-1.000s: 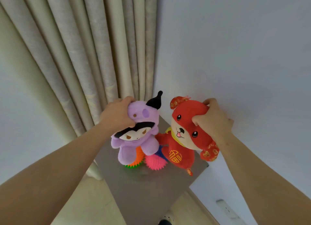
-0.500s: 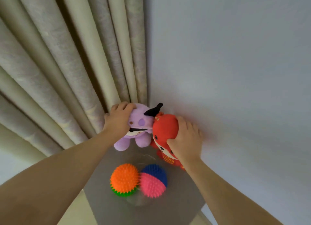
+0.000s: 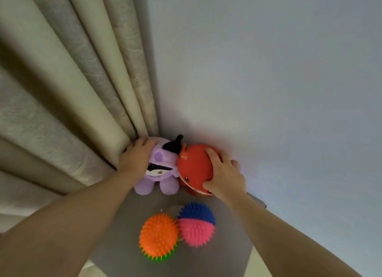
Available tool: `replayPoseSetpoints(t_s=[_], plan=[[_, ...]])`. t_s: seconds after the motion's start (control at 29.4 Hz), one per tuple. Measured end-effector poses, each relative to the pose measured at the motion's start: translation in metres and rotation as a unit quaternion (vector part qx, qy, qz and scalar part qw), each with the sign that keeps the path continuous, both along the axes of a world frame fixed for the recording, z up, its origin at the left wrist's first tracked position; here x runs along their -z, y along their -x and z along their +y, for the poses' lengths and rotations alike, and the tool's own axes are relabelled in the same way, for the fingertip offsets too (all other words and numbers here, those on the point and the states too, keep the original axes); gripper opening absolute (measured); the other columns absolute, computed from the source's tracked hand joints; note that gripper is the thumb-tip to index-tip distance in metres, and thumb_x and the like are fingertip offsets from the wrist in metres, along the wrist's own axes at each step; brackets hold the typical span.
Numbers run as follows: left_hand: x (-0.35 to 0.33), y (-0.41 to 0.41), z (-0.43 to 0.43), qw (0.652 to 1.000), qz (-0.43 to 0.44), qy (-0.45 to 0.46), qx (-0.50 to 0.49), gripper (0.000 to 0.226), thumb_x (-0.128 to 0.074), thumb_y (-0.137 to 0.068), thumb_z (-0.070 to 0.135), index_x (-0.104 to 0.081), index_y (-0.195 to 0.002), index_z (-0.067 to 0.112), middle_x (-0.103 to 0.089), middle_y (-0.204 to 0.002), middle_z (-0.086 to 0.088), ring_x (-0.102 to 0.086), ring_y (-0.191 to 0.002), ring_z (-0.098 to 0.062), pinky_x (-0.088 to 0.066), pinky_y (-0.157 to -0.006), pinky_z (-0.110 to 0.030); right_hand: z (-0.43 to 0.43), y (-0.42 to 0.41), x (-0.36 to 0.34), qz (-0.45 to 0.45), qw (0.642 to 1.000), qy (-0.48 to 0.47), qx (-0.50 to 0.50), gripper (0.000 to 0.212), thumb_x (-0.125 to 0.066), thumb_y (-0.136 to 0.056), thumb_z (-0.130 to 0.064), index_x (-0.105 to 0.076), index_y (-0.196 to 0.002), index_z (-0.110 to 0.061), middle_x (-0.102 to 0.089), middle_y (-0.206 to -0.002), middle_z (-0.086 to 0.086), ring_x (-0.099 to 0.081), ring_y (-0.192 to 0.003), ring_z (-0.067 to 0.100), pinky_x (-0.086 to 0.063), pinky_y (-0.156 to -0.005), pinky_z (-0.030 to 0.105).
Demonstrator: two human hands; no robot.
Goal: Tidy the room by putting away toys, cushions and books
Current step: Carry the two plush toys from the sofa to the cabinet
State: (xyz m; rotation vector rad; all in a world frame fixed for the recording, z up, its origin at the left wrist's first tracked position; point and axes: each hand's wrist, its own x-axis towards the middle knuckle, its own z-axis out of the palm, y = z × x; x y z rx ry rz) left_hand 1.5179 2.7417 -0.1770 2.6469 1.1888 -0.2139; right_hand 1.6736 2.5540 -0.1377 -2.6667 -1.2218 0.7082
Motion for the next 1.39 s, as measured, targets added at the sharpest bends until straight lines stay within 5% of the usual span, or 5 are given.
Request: replayPoseSetpoints(t_s=[0.27, 0.44, 0.68, 0.95, 1.39], plan=[[0.009, -0.006, 0.0, 0.974, -0.223, -0.005, 0.034, 0.042, -0.035, -0.076, 0.017, -0.063, -0.098, -0.005, -0.059, -0.107, -0.024, -0.057, -0.096, -0.039, -0.044, -0.086, -0.037, -0.003, -0.008, -0.011, -0.04, 0.998, 0.009, 0.047, 0.079, -0.064, -0.072, -0.033, -0.026, -0.141, -0.035, -0.038, -0.133, 0.002, -0.037, -0.121, 0.027, -0.046, -0.086, 0.04], [0.028, -0.039, 0.001, 0.996, -0.071, 0.045, 0.015, 0.067, -0.055, -0.083, 0.004, -0.028, -0.144, 0.007, -0.017, -0.156, -0.012, -0.011, -0.142, -0.043, -0.008, -0.118, -0.047, -0.005, -0.012, -0.002, -0.055, 0.997, 0.034, 0.038, 0.086, -0.064, -0.072, -0.038, -0.019, -0.144, -0.034, -0.032, -0.134, 0.006, -0.035, -0.119, 0.029, -0.043, -0.088, 0.039], [0.032, -0.049, -0.008, 0.996, 0.013, 0.087, -0.02, 0.088, -0.054, -0.086, 0.01, 0.003, -0.15, 0.033, 0.023, -0.156, -0.005, 0.006, -0.145, -0.038, -0.009, -0.118, -0.043, -0.011, -0.017, 0.008, -0.044, 0.996, 0.028, 0.072, 0.088, -0.062, -0.073, -0.041, -0.013, -0.146, -0.035, -0.027, -0.141, 0.006, -0.031, -0.124, 0.031, -0.038, -0.095, 0.042], [-0.008, -0.023, -0.059, 0.973, -0.184, 0.118, -0.067, 0.064, -0.061, -0.084, 0.013, -0.037, -0.142, 0.022, -0.015, -0.153, -0.015, -0.034, -0.133, -0.033, -0.034, -0.106, -0.033, -0.017, 0.011, -0.006, -0.032, 0.991, -0.027, 0.127, 0.081, -0.059, -0.079, -0.04, -0.017, -0.147, -0.033, -0.004, -0.157, 0.002, -0.003, -0.144, 0.03, -0.01, -0.111, 0.059], [-0.058, 0.048, -0.183, 0.819, -0.408, 0.219, -0.338, 0.031, -0.067, -0.083, 0.014, -0.059, -0.113, 0.015, -0.063, -0.111, -0.007, -0.058, -0.102, -0.02, -0.043, -0.092, -0.032, -0.049, 0.083, -0.026, 0.126, 0.966, -0.222, -0.034, 0.045, -0.063, -0.08, -0.018, -0.056, -0.123, -0.015, -0.055, -0.125, 0.006, -0.048, -0.118, 0.027, -0.035, -0.099, 0.035]])
